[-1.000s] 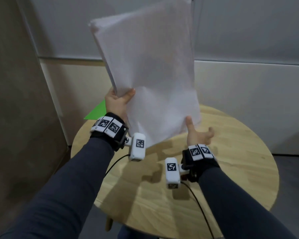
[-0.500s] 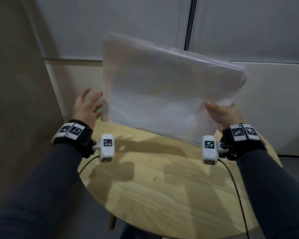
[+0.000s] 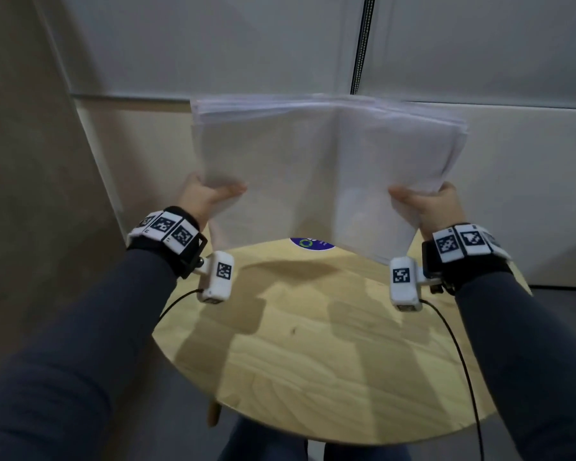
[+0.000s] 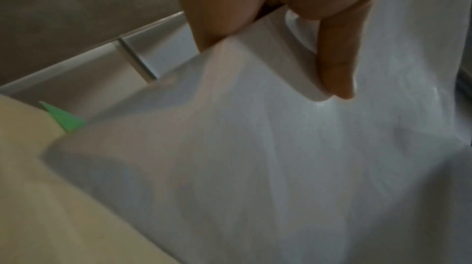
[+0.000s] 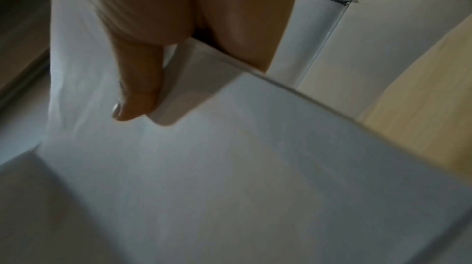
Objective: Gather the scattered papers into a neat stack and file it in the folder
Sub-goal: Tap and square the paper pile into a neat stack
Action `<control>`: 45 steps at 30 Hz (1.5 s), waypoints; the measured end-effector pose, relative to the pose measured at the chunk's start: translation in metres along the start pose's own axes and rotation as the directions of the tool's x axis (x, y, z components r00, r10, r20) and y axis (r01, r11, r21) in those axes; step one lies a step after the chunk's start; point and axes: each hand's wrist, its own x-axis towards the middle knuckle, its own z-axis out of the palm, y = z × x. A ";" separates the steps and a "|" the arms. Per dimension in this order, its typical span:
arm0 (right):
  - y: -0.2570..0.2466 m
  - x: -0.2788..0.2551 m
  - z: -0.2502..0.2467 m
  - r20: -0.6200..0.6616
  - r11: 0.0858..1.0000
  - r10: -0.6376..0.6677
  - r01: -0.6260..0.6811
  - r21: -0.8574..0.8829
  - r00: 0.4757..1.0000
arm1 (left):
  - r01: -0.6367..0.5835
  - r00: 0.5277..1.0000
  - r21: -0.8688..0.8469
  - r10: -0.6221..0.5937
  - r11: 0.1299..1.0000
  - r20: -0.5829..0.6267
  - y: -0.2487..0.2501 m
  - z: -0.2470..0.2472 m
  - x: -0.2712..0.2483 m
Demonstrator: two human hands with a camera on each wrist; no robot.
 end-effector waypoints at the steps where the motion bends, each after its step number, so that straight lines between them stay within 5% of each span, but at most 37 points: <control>1: 0.008 -0.003 -0.002 0.018 1.000 0.022 -0.021 -0.020 1.000 | 0.021 1.000 0.014 -0.021 1.000 0.022 -0.007 -0.002 -0.002; 6: 0.051 -0.019 -0.008 0.229 0.977 0.195 -0.209 0.037 0.954 | 0.155 0.979 -0.082 -0.143 0.985 0.143 -0.040 -0.011 -0.022; 12: 0.046 -0.007 -0.003 0.151 0.981 0.104 -0.126 0.146 0.983 | 0.080 0.997 -0.093 -0.078 0.993 0.015 -0.027 -0.004 -0.019; 21: 0.050 -0.010 -0.002 0.166 0.971 0.128 -0.157 0.179 0.978 | 0.152 0.972 -0.109 -0.129 0.982 0.198 -0.039 -0.013 -0.025; 23: 0.050 -0.008 -0.003 0.159 0.965 0.136 -0.167 0.202 0.978 | 0.133 0.982 -0.156 -0.109 0.979 0.152 -0.028 -0.013 -0.025; 25: 0.050 -0.007 -0.003 0.165 0.962 0.131 -0.165 0.216 0.978 | -0.039 0.994 -0.019 0.037 0.999 -0.098 -0.009 -0.010 -0.025; 26: 0.049 -0.009 -0.003 0.166 0.962 0.127 -0.162 0.220 0.978 | -0.200 0.948 0.164 0.233 0.966 -0.216 0.005 -0.005 -0.029; 27: 0.049 -0.010 -0.003 0.168 0.961 0.126 -0.162 0.223 0.978 | -0.382 0.851 0.364 0.477 0.850 -0.220 0.022 0.003 -0.034; 29: 0.048 -0.010 -0.003 0.183 0.961 0.122 -0.162 0.224 0.975 | -0.619 0.638 0.621 0.769 0.481 0.041 0.055 0.029 -0.040; 30: 0.047 -0.012 -0.003 0.188 0.963 0.117 -0.158 0.219 0.975 | -0.660 0.625 0.658 0.752 0.364 0.211 0.063 0.042 -0.038; 32: 0.044 -0.012 -0.002 0.192 0.966 0.101 -0.142 0.217 0.976 | -0.657 0.729 0.692 0.488 0.300 0.480 0.078 0.069 -0.028; 34: 0.040 -0.010 -0.002 0.185 0.971 0.083 -0.121 0.207 0.979 | -0.586 0.810 0.777 0.177 0.231 0.558 0.082 0.088 -0.020; 36: 0.033 -0.007 -0.001 0.187 0.976 0.064 -0.101 0.195 0.980 | -0.538 0.839 0.828 0.003 0.158 0.544 0.087 0.101 -0.017; 39: 0.020 -0.006 0.002 0.180 0.985 0.032 -0.062 0.164 0.983 | -0.513 0.843 0.841 -0.082 0.171 0.531 0.096 0.107 -0.017; 42: 0.010 -0.004 0.005 0.143 0.994 0.009 -0.024 0.103 0.990 | -0.522 0.841 0.826 -0.033 0.210 0.540 0.098 0.103 -0.017; 45: 0.008 -0.008 0.012 -0.086 0.992 -0.062 0.052 -0.118 0.994 | -0.535 0.839 0.818 0.023 0.212 0.544 0.099 0.099 -0.017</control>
